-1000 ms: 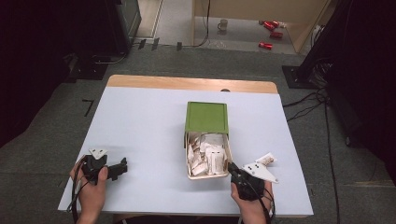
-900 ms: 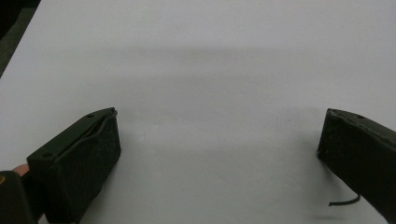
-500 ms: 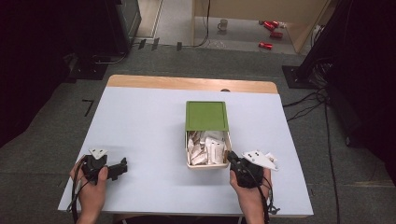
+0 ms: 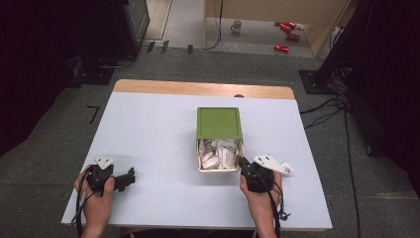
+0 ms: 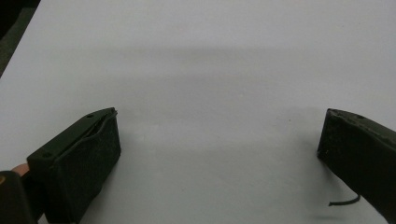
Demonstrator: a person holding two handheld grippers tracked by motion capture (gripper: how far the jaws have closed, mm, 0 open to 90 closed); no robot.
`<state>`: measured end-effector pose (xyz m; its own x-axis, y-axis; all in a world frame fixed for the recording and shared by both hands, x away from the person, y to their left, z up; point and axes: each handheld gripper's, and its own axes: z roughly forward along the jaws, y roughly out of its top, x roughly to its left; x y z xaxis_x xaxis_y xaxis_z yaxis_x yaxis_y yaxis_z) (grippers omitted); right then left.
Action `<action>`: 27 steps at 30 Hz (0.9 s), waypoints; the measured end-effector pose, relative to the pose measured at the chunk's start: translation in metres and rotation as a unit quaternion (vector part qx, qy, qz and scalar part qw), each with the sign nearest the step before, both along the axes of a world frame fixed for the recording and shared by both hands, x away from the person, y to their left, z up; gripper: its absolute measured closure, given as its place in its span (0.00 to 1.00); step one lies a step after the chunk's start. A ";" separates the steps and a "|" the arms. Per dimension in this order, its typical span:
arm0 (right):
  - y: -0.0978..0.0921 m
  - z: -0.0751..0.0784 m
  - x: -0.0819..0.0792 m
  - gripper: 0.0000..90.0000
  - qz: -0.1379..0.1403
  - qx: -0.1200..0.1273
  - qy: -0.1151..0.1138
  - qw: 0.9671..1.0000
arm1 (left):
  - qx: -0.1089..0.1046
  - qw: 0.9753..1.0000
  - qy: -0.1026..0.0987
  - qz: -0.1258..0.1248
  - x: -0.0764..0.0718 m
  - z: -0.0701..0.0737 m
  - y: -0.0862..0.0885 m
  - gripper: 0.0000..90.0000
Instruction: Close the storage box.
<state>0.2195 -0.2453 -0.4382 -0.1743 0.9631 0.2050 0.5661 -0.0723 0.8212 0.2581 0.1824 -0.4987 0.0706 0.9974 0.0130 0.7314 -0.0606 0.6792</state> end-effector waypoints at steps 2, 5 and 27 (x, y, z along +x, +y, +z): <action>0.001 -0.003 0.003 0.99 -0.004 -0.001 0.001 1.000 | 0.000 1.000 0.000 0.000 0.000 0.000 0.000 0.00; 0.001 -0.004 0.006 0.99 -0.008 0.000 -0.002 1.000 | 0.000 1.000 0.000 0.000 0.000 0.000 0.000 0.00; 0.000 0.007 0.006 0.99 -0.015 -0.001 -0.041 0.999 | 0.000 1.000 0.000 0.000 0.000 0.000 0.000 0.00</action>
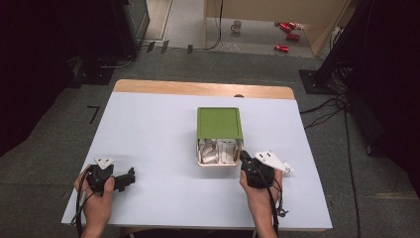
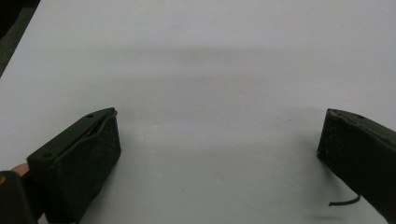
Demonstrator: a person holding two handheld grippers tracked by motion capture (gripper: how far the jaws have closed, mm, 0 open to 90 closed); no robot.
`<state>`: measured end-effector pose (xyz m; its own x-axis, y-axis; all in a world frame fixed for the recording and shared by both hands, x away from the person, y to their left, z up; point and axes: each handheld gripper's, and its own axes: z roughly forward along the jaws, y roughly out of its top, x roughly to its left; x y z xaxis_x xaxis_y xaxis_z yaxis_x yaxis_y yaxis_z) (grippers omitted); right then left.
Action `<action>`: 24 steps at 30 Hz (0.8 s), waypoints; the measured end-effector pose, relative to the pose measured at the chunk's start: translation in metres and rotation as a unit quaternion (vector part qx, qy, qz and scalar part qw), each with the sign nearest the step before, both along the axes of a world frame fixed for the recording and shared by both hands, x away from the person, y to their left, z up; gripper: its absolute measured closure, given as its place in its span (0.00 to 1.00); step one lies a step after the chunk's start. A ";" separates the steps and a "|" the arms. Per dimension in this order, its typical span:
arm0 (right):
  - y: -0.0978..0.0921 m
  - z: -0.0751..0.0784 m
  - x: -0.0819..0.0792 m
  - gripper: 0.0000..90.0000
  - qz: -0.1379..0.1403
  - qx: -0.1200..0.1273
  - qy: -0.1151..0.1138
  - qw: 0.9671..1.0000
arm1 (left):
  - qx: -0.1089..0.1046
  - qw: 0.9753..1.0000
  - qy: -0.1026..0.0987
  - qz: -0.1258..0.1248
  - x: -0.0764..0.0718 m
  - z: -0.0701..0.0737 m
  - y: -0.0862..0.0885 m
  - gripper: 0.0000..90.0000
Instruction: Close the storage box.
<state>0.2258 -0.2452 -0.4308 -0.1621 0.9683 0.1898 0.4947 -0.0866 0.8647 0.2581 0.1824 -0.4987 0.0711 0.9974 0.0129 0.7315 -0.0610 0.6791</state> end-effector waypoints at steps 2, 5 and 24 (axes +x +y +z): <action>0.001 0.002 -0.001 1.00 -0.002 -0.004 -0.001 1.000 | 0.000 1.000 0.000 0.000 0.000 0.000 0.000 0.00; 0.001 0.003 0.000 1.00 -0.003 -0.004 0.001 1.000 | 0.000 1.000 0.000 0.000 0.000 0.000 0.000 0.00; 0.007 0.004 0.009 1.00 -0.012 -0.016 0.001 1.000 | 0.000 1.000 0.000 0.000 0.000 0.000 0.000 0.00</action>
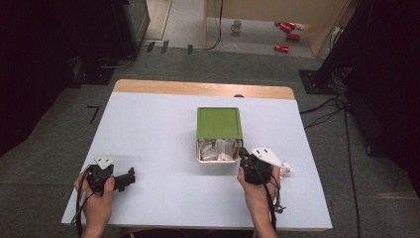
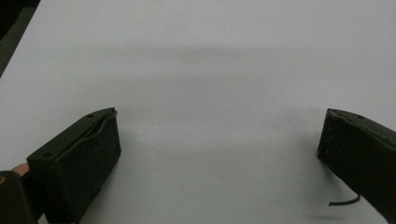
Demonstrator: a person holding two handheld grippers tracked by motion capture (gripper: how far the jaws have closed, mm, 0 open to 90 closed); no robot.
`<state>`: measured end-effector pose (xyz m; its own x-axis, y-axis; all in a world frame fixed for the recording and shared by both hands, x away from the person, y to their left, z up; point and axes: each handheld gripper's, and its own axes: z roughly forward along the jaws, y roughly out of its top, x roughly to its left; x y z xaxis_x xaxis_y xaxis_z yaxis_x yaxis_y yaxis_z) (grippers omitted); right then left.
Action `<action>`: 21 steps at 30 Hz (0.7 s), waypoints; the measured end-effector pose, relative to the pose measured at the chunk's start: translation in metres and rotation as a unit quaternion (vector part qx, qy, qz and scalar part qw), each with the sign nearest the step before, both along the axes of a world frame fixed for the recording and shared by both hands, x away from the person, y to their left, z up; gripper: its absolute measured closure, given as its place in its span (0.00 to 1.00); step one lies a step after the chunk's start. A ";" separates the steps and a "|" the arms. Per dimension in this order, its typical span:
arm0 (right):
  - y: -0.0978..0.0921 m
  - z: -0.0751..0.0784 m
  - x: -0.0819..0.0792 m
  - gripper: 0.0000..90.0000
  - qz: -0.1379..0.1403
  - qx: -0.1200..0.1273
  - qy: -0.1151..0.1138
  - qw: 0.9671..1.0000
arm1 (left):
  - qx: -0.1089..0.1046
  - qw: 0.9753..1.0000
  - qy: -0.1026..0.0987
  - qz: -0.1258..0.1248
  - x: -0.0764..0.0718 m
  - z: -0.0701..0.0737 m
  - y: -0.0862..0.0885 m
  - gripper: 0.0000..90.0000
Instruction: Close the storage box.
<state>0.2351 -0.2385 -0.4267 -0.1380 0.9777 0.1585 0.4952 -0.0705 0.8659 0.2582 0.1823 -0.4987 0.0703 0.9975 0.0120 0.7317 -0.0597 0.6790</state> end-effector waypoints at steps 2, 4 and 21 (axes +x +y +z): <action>0.001 0.000 0.001 1.00 -0.003 0.001 -0.001 1.000 | 0.000 1.000 0.000 0.000 0.000 0.000 0.000 0.00; 0.001 0.000 0.002 1.00 -0.005 0.001 -0.001 1.000 | 0.000 1.000 0.000 0.000 0.000 0.000 0.000 0.00; -0.008 0.001 0.000 0.84 0.014 0.023 -0.006 1.000 | 0.000 1.000 0.000 0.000 0.000 0.000 0.000 0.00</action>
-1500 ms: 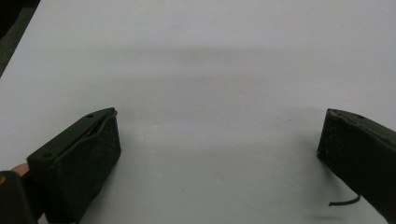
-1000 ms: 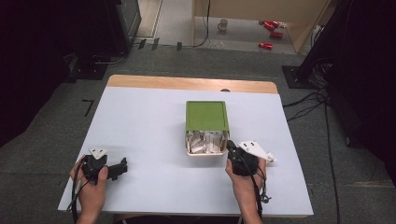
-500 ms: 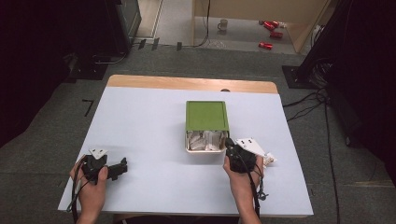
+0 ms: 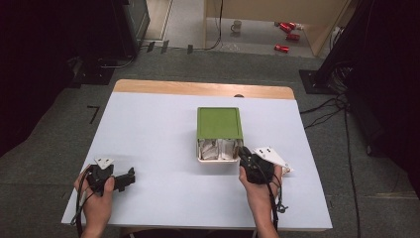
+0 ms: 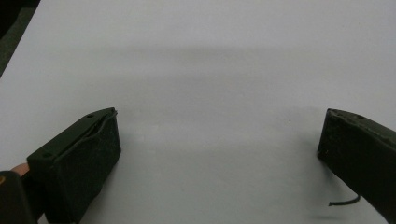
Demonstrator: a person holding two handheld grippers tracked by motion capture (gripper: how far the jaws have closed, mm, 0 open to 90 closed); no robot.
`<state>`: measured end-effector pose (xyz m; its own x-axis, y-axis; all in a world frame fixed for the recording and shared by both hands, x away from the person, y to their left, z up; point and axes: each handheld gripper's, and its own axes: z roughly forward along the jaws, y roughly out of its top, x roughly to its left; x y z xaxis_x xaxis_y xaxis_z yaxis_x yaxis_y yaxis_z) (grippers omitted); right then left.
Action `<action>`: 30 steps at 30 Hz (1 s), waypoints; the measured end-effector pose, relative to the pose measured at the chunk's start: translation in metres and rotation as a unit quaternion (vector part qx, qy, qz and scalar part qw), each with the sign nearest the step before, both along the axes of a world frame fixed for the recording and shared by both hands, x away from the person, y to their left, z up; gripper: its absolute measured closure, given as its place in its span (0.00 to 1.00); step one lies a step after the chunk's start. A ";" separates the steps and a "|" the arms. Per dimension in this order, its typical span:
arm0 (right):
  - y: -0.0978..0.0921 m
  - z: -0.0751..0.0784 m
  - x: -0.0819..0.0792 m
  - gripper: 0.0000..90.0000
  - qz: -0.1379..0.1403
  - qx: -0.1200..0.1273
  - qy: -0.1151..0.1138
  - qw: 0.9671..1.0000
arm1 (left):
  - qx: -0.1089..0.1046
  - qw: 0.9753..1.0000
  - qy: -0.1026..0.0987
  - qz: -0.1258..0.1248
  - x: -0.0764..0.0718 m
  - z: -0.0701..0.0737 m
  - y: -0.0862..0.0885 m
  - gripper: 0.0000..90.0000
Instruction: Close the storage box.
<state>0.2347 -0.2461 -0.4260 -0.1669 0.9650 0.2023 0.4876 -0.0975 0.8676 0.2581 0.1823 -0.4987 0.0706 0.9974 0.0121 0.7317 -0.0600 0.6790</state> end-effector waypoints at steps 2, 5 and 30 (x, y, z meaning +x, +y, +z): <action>-0.002 0.002 -0.002 0.71 -0.004 -0.004 -0.006 1.000 | 0.000 1.000 0.000 0.000 0.000 0.000 0.000 0.00; -0.006 0.007 -0.004 0.58 0.001 -0.011 -0.013 1.000 | 0.000 1.000 0.000 0.000 0.000 0.000 0.000 0.00; -0.070 0.020 -0.024 0.15 -0.031 -0.060 -0.010 0.998 | 0.000 1.000 0.000 0.000 0.000 0.000 0.000 0.00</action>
<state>0.2108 -0.3158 -0.4062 -0.1082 0.9907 0.0826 0.4663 -0.0228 0.8843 0.2581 0.1822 -0.4987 0.0701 0.9975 0.0121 0.7315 -0.0596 0.6793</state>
